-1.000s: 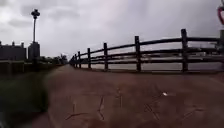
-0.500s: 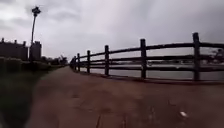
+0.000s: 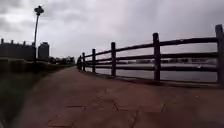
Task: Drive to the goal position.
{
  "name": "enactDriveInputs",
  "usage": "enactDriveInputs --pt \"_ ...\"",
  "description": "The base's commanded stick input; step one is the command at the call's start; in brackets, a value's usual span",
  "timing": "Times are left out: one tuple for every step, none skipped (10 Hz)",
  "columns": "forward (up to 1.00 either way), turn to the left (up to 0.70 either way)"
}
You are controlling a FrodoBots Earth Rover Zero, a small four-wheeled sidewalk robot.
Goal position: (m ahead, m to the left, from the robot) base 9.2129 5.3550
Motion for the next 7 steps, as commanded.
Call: enactDriveInputs --pt "1.00 0.40" --pt "1.00 0.05" --pt "1.00 0.00" --pt "1.00 0.00" --pt "1.00 0.00" --pt "1.00 0.00" --pt "1.00 0.00"
